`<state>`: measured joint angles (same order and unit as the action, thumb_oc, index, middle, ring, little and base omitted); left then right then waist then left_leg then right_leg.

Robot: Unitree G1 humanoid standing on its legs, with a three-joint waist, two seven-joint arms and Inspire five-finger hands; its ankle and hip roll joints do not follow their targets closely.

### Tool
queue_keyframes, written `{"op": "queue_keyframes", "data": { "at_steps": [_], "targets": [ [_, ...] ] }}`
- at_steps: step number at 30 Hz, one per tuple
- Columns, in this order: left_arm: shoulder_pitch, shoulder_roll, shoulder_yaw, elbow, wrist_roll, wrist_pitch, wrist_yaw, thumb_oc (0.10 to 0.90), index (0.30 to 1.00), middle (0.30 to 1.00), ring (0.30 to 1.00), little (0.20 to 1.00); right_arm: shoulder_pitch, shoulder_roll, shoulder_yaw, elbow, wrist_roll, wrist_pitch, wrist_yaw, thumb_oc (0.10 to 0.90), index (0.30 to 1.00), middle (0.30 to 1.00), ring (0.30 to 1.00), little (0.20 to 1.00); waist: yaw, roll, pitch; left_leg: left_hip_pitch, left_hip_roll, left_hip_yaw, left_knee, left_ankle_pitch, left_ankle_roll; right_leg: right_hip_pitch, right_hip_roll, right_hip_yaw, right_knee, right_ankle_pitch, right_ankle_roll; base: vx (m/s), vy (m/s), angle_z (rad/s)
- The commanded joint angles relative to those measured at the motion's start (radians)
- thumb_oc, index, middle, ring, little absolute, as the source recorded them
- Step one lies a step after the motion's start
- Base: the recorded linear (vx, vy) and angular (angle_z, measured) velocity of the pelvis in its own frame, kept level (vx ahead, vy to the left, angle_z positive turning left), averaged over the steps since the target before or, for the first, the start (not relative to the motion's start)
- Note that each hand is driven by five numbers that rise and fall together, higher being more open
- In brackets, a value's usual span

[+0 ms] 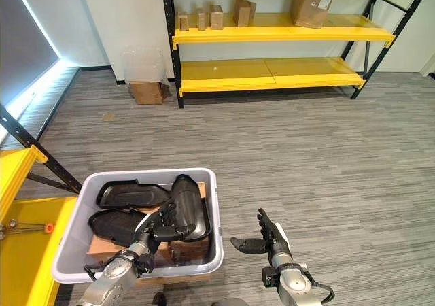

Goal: Move parts from the plastic box to the shelf.

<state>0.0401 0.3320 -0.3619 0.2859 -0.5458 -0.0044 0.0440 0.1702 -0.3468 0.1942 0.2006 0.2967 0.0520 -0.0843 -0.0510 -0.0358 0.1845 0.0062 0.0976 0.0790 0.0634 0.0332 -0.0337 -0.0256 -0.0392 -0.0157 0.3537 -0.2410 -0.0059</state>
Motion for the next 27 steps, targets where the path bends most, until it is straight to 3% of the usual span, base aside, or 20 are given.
{"op": "queue_keyframes", "data": {
  "at_steps": [1,10,17,27],
  "targets": [
    [-0.053,0.026,0.023,-0.126,-0.013,-0.084,-0.022,0.900,1.000,1.000,1.000,1.000,-0.011,0.007,-0.021,-0.089,0.007,-0.068,0.006,0.900,1.000,1.000,1.000,1.000,0.008,-0.043,-0.036,-0.013,0.051,-0.012,0.100,-0.119,0.000,0.039,-0.191,0.060,-0.227,0.297,0.129,0.05,0.115,-0.02],
    [-0.036,0.024,0.050,-0.122,-0.013,-0.083,-0.013,0.900,1.000,1.000,1.000,1.000,-0.022,0.011,-0.025,-0.095,-0.011,-0.072,0.000,0.900,1.000,1.000,1.000,1.000,0.025,-0.057,-0.058,0.017,0.031,0.014,0.059,-0.122,0.014,0.047,-0.228,0.054,-0.270,0.375,0.163,0.03,0.051,-0.08],
    [-0.027,0.021,0.072,-0.120,-0.010,-0.085,-0.009,0.900,1.000,1.000,1.000,1.000,-0.028,0.004,-0.041,-0.129,-0.016,-0.080,-0.008,0.900,1.000,1.000,1.000,1.000,0.023,-0.052,-0.068,0.045,0.041,0.021,0.027,-0.100,0.006,0.052,-0.226,0.050,-0.276,0.378,0.166,0.02,-0.008,-0.03],
    [0.014,0.011,0.127,-0.136,-0.004,-0.097,-0.012,0.900,1.000,1.000,1.000,1.000,-0.041,-0.020,-0.074,-0.177,-0.048,-0.093,-0.013,0.900,1.000,1.000,1.000,1.000,0.017,-0.030,-0.094,0.088,0.076,0.049,-0.069,-0.011,-0.028,0.061,-0.211,0.048,-0.349,0.396,0.167,0.01,-0.064,-0.07]
  ]
}}
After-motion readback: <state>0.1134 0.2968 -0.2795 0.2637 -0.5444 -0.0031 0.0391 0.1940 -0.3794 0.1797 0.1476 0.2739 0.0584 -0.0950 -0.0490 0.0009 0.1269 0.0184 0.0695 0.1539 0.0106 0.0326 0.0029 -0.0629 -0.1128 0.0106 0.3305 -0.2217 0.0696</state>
